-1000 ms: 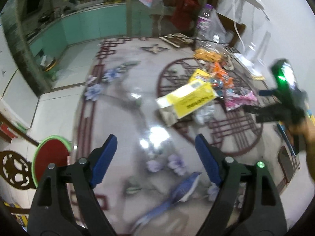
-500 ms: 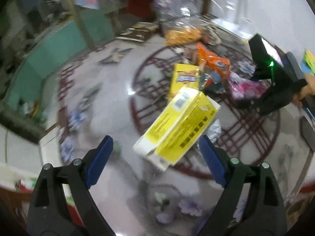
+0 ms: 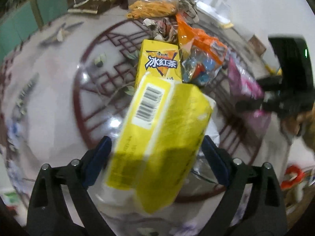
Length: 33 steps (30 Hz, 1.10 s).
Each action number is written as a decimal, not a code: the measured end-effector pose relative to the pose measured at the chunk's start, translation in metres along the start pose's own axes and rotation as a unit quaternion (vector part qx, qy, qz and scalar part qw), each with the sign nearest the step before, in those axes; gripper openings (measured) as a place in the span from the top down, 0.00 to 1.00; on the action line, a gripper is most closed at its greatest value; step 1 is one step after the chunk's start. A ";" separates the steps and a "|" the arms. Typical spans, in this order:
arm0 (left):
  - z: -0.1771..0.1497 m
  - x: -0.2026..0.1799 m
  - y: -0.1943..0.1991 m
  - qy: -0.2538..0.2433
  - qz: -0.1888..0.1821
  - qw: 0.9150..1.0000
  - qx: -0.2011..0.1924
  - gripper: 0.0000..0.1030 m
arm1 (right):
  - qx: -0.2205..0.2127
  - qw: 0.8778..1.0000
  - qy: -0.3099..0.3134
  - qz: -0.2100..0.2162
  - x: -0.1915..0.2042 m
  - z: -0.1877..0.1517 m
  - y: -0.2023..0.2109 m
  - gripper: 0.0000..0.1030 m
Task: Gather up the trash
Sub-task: 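Grasp the yellow box with the left gripper while the right gripper grasps the pink wrapper, then carry the yellow box and pink wrapper over the red bucket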
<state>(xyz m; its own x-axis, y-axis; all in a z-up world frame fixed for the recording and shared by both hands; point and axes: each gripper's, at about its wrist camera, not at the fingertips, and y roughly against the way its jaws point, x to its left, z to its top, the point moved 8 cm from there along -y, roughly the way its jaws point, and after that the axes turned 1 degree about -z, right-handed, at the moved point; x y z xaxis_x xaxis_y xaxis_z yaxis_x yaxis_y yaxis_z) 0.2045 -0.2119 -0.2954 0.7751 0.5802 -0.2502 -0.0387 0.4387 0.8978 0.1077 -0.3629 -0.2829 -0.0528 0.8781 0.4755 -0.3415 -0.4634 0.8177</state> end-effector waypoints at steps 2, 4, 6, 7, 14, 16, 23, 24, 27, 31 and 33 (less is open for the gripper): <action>0.001 0.000 0.003 0.015 -0.006 1.000 -0.014 0.29 | -0.003 1.000 -0.017 0.008 0.004 -0.004 -0.002 0.66; 0.000 0.001 0.007 0.031 -0.006 0.999 -0.026 0.40 | -0.008 1.000 -0.028 0.012 0.013 -0.007 -0.002 0.66; -0.001 0.000 0.015 0.054 -0.013 0.998 -0.036 0.43 | -0.016 0.999 -0.028 0.009 0.019 -0.007 0.003 0.66; -0.003 -0.001 0.020 0.062 -0.010 0.997 -0.042 0.43 | -0.020 0.999 -0.024 0.004 0.022 -0.006 0.006 0.66; -0.011 -0.014 0.087 0.131 0.056 0.982 -0.125 0.43 | -0.115 0.991 0.007 -0.071 0.062 0.017 0.044 0.68; -0.012 -0.019 0.108 0.144 0.080 0.975 -0.151 0.43 | -0.145 0.985 0.016 -0.090 0.079 0.019 0.059 0.67; -0.036 -0.039 0.190 0.190 0.173 0.939 -0.228 0.43 | -0.177 0.980 0.039 -0.086 0.134 0.015 0.078 0.67; -0.040 -0.040 0.197 0.195 0.179 0.936 -0.233 0.42 | -0.182 0.979 0.044 -0.086 0.144 0.010 0.080 0.67; -0.059 -0.040 0.220 0.217 0.190 0.925 -0.248 0.42 | -0.189 0.977 0.054 -0.081 0.166 0.004 0.083 0.67; -0.085 -0.040 0.247 0.229 0.210 0.912 -0.268 0.42 | -0.195 0.974 0.075 -0.082 0.196 -0.006 0.087 0.66; -0.095 -0.040 0.258 0.230 0.222 0.907 -0.276 0.41 | -0.201 0.973 0.083 -0.081 0.210 -0.010 0.089 0.66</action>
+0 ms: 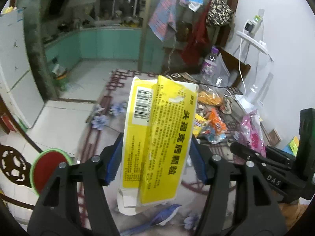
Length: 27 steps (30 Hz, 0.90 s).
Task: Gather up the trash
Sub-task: 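Carry the yellow box and pink wrapper over the red bucket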
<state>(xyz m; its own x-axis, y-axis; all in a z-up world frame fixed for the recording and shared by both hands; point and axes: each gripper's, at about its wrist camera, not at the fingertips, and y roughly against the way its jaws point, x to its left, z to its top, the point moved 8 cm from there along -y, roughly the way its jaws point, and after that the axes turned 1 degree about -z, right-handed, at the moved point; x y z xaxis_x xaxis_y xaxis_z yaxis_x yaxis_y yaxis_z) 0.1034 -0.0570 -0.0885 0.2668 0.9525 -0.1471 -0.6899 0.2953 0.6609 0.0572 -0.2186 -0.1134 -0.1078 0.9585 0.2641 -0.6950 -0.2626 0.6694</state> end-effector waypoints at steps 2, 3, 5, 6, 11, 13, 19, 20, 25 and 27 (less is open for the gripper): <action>0.000 0.010 0.014 0.004 0.004 1.000 -0.013 0.41 | -0.007 1.000 0.005 0.000 0.011 0.000 0.004 0.66; 0.000 0.013 0.020 0.006 0.006 1.000 -0.017 0.41 | -0.011 1.000 0.007 0.000 0.016 0.001 0.006 0.66; -0.002 0.022 0.029 0.012 0.008 1.000 -0.024 0.40 | -0.021 1.000 0.012 0.001 0.028 0.003 0.008 0.66; -0.004 0.026 0.031 0.015 0.008 1.000 -0.024 0.40 | -0.022 1.000 0.014 0.001 0.032 0.003 0.009 0.66; -0.010 0.053 0.039 0.029 0.014 0.999 -0.020 0.40 | -0.019 0.999 0.025 0.005 0.060 0.002 0.003 0.66; -0.011 0.063 0.041 0.033 0.017 0.999 -0.019 0.40 | -0.017 0.999 0.030 0.007 0.072 0.001 -0.001 0.66; -0.012 0.101 0.049 0.045 0.022 0.999 -0.017 0.39 | -0.011 0.999 0.045 0.010 0.109 -0.001 -0.015 0.66; -0.012 0.105 0.049 0.046 0.022 0.999 -0.017 0.39 | -0.009 0.999 0.047 0.010 0.116 -0.002 -0.018 0.66; -0.013 0.137 0.051 0.050 0.020 0.998 -0.013 0.39 | -0.005 0.999 0.049 0.007 0.141 -0.003 -0.030 0.66; -0.013 0.147 0.052 0.051 0.020 0.998 -0.012 0.39 | -0.003 0.999 0.048 0.006 0.150 -0.004 -0.035 0.66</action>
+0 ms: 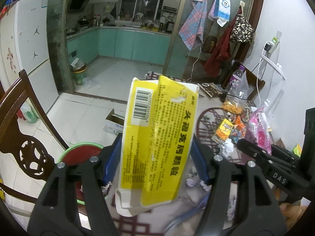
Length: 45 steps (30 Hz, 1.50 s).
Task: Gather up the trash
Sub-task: 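Carry the yellow box and pink wrapper over the red bucket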
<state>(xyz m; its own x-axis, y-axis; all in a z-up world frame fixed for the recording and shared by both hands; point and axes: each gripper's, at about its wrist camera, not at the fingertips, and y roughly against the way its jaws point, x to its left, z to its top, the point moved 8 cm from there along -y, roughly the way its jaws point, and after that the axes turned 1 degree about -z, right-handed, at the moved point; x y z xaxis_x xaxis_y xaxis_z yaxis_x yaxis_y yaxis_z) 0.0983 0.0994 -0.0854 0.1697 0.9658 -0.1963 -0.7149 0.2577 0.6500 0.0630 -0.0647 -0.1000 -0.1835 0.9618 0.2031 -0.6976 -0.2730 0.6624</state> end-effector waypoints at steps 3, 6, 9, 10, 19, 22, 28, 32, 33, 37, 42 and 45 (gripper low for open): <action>0.002 0.015 0.000 0.002 0.000 1.000 0.001 0.39 | 0.001 1.000 -0.001 -0.001 0.013 0.001 -0.007 0.66; 0.004 0.029 -0.001 0.003 -0.001 1.000 0.003 0.39 | 0.002 1.000 0.000 -0.003 0.024 0.002 -0.015 0.66; 0.005 0.042 -0.001 0.004 -0.003 1.000 0.004 0.39 | 0.004 1.000 0.001 -0.004 0.034 0.003 -0.023 0.66; 0.006 0.045 -0.002 0.005 -0.003 1.000 0.004 0.39 | 0.005 1.000 0.003 -0.005 0.037 0.003 -0.025 0.66; 0.008 0.085 -0.006 0.024 0.005 1.000 0.009 0.39 | 0.014 1.000 0.015 -0.010 0.064 0.006 -0.044 0.66; 0.008 0.098 -0.006 0.030 0.010 0.999 0.011 0.39 | 0.018 1.000 0.020 -0.006 0.074 0.007 -0.051 0.66; 0.007 0.125 -0.003 0.040 0.022 0.999 0.011 0.39 | 0.028 0.999 0.037 0.004 0.098 0.008 -0.066 0.66; 0.007 0.144 -0.002 0.048 0.031 0.998 0.012 0.39 | 0.034 0.998 0.048 0.013 0.116 0.007 -0.075 0.66; 0.008 0.147 -0.002 0.049 0.033 0.998 0.012 0.39 | 0.036 0.998 0.050 0.014 0.120 0.006 -0.078 0.66; 0.006 0.164 -0.003 0.055 0.041 0.998 0.016 0.39 | 0.045 0.997 0.057 0.019 0.135 0.004 -0.088 0.66; 0.002 0.182 -0.009 0.059 0.053 0.997 0.025 0.39 | 0.052 0.996 0.064 0.026 0.151 0.000 -0.099 0.66; -0.002 0.191 -0.013 0.061 0.057 0.996 0.032 0.39 | 0.056 0.996 0.065 0.031 0.160 -0.001 -0.105 0.66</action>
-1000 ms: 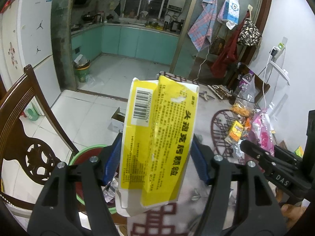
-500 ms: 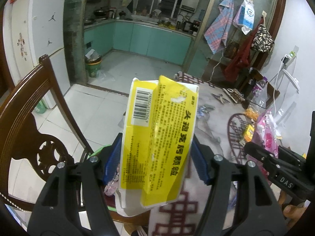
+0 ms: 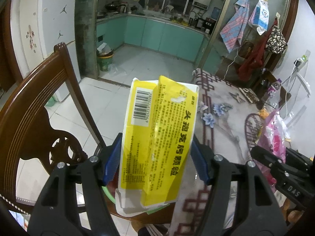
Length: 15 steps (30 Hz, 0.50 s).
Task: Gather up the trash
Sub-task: 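Carry the yellow box and pink wrapper over the red bucket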
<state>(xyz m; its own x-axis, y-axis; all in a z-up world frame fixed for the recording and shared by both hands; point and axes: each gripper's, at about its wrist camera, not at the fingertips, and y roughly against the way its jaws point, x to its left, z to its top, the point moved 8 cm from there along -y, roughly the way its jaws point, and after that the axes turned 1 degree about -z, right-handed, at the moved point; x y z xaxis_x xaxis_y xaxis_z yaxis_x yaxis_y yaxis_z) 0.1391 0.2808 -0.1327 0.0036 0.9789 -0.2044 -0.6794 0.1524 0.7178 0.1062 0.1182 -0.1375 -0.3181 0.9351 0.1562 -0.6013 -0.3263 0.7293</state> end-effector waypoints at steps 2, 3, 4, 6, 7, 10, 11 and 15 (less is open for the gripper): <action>-0.001 0.006 -0.004 0.001 0.003 1.000 0.004 0.39 | 0.004 1.000 0.001 0.003 0.006 0.000 -0.004 0.66; -0.002 0.008 -0.005 0.002 0.003 1.000 0.006 0.39 | 0.005 1.000 0.002 0.005 0.007 0.000 -0.006 0.66; -0.002 0.010 -0.006 0.003 0.004 1.000 0.007 0.39 | 0.006 1.000 0.000 0.004 0.011 0.000 -0.010 0.66; -0.003 0.014 -0.010 0.004 0.006 1.000 0.012 0.39 | 0.011 1.000 0.003 0.008 0.016 0.000 -0.015 0.66; -0.003 0.017 -0.011 0.004 0.006 1.000 0.014 0.39 | 0.013 1.000 0.004 0.009 0.018 0.000 -0.017 0.66; -0.004 0.023 -0.016 0.006 0.008 1.000 0.019 0.39 | 0.021 1.000 0.007 0.016 0.025 0.000 -0.026 0.66; -0.005 0.025 -0.018 0.006 0.009 1.000 0.021 0.39 | 0.024 1.000 0.008 0.019 0.027 0.000 -0.029 0.66; -0.008 0.033 -0.029 0.008 0.015 0.999 0.032 0.39 | 0.045 0.999 0.007 0.030 0.034 -0.003 -0.048 0.66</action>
<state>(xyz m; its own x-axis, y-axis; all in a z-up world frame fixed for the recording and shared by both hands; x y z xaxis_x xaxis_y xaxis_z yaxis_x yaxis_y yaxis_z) 0.1526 0.3079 -0.1657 -0.0278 0.9808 -0.1931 -0.6307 0.1327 0.7646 0.1222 0.1655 -0.1694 -0.3621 0.9123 0.1915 -0.5132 -0.3666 0.7760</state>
